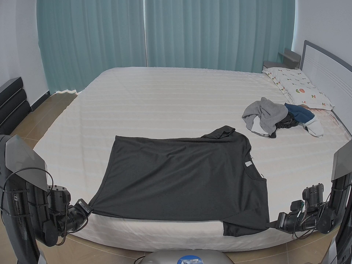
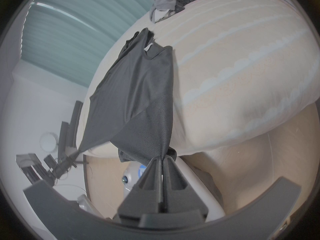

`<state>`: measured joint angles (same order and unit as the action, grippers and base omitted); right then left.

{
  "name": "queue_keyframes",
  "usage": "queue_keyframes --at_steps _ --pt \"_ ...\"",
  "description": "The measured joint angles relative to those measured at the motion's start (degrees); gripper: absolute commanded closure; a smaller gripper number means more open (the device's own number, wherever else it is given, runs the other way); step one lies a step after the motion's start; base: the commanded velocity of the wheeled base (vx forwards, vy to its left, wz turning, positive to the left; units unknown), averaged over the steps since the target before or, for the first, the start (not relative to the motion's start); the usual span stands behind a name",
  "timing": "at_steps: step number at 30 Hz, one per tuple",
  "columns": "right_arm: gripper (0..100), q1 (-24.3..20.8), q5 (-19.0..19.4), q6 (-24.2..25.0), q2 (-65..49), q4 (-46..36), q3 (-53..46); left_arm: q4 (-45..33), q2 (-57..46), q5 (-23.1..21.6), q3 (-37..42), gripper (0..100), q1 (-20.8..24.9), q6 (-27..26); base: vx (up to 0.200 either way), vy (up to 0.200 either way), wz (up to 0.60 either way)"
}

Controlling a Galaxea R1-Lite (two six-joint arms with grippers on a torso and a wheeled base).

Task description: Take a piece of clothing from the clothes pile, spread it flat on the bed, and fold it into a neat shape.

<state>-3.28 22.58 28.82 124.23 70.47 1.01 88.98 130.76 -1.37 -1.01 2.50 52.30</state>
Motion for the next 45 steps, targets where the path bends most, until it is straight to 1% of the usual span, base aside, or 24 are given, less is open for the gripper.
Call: queue_keyframes --at_steps 3,7,12,18,26,31,32,37,38,45 --pt "100 -0.1 -0.7 -2.0 -0.9 -3.0 0.0 0.0 0.1 0.0 0.0 100 -0.4 -0.9 0.000 0.000 0.00" --pt "100 -0.4 -3.0 -3.6 -1.7 -5.2 0.0 0.0 0.7 0.1 0.0 100 -0.6 -2.6 0.000 0.000 0.00" --pt "100 -1.3 -4.9 -4.3 -2.0 -6.8 0.0 -0.1 1.7 0.3 0.0 100 -0.4 -4.6 0.000 0.000 0.00" --pt "100 -2.1 -7.4 -4.7 -1.7 -4.9 0.0 -3.8 2.6 2.7 0.0 100 0.7 -7.3 0.000 0.000 0.00" --pt "100 -2.2 -7.9 -4.7 -0.2 -3.1 0.0 -3.7 5.0 4.9 0.0 100 3.0 -7.7 0.000 0.000 0.00" --pt "100 -2.3 -7.9 -4.5 1.1 -0.9 0.0 -2.2 5.7 5.1 0.0 100 4.0 -7.5 0.000 0.000 0.00" --pt "100 -2.3 -7.9 -4.5 1.3 -0.9 0.0 -1.8 5.8 5.1 0.0 0 4.2 -7.5 0.000 0.000 0.00" --pt "100 -2.3 -7.9 -4.2 1.8 0.0 0.0 -0.5 6.0 5.1 0.0 0 4.5 -7.2 0.000 0.000 0.00" --pt "0 -2.3 -7.9 -4.0 1.9 0.6 0.0 -0.5 6.0 5.1 0.0 0 4.5 -7.2 0.000 0.000 0.00" --pt "0 -2.0 -7.7 -2.6 1.7 1.7 0.0 -0.5 6.0 5.0 0.0 0 4.4 -6.9 0.000 0.000 0.00"
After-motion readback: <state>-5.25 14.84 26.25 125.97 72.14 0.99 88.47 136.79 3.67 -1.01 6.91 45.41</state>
